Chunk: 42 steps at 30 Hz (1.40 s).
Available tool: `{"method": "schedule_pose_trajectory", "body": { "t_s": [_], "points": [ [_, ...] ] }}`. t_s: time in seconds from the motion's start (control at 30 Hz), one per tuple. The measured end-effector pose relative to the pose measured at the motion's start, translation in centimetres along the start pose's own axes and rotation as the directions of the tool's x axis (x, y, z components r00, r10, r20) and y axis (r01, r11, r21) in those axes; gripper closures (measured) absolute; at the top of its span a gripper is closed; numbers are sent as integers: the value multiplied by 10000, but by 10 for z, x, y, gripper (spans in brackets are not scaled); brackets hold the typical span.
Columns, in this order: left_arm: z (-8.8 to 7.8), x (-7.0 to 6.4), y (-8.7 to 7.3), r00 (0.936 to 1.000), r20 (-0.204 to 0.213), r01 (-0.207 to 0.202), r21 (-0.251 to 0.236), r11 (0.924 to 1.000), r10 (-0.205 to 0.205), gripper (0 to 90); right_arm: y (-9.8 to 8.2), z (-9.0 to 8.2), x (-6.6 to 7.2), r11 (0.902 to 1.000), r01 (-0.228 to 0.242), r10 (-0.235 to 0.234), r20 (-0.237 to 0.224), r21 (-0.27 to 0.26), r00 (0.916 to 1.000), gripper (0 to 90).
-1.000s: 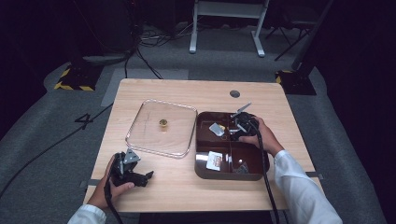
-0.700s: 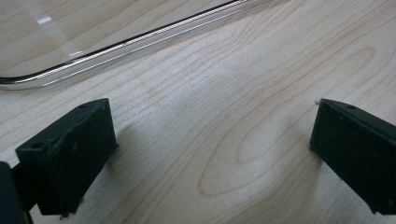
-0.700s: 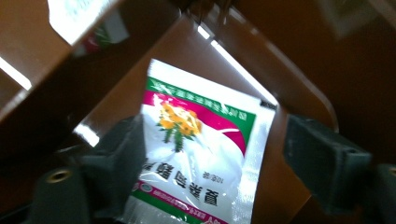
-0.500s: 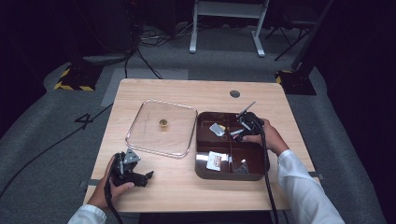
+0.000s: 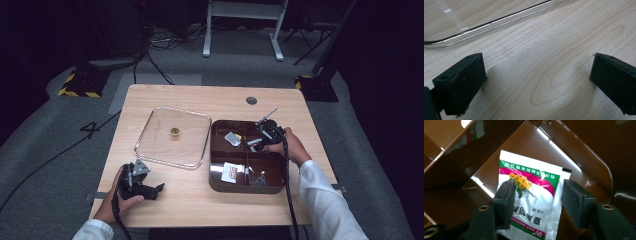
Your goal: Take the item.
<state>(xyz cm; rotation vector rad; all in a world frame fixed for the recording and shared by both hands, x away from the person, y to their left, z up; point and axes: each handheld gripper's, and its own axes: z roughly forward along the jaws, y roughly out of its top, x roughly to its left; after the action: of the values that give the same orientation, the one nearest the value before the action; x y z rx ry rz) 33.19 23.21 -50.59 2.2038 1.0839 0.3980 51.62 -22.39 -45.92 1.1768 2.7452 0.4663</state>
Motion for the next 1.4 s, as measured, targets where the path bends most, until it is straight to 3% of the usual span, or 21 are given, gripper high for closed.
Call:
{"method": "schedule_pose_trajectory", "body": {
  "t_s": [0.03, 0.1, 0.23, 0.8, 0.93, 1.1, 1.4],
  "points": [
    [0, 0, 0, 10000, 2, 0, 1, 10000, 0, 4, 0, 0, -1, 10000, 23, -22, 73, -67, 10000, 576],
    [0, 0, 0, 10000, 0, 1, 1, 10000, -1, 4, -1, -1, -1, 9998, 89, -89, -14, -160, 10000, 606],
    [0, 0, 0, 10000, 0, 0, 1, 10000, 0, 4, 0, -2, 2, 9984, 456, -451, 148, -335, 9989, 754],
    [0, 0, 0, 10000, 3, -2, 4, 10000, 2, 4, -6, -7, 0, 9914, 931, -916, 207, -920, 9956, 826],
    [0, 0, 0, 10000, 4, -1, 2, 10000, 1, 4, -7, -17, 1, 9836, 992, -972, 209, -1507, 9951, 826],
    [0, 0, 0, 10000, 5, 7, 1, 10000, -7, 4, -7, -33, 2, 9667, 1051, -1025, 233, -2332, 9945, 826],
    [0, 0, 0, 10000, 5, -7, 6, 10000, 7, 4, -9, -52, 5, 9464, 1267, -1231, 311, -2971, 9919, 826]
  ]
}}
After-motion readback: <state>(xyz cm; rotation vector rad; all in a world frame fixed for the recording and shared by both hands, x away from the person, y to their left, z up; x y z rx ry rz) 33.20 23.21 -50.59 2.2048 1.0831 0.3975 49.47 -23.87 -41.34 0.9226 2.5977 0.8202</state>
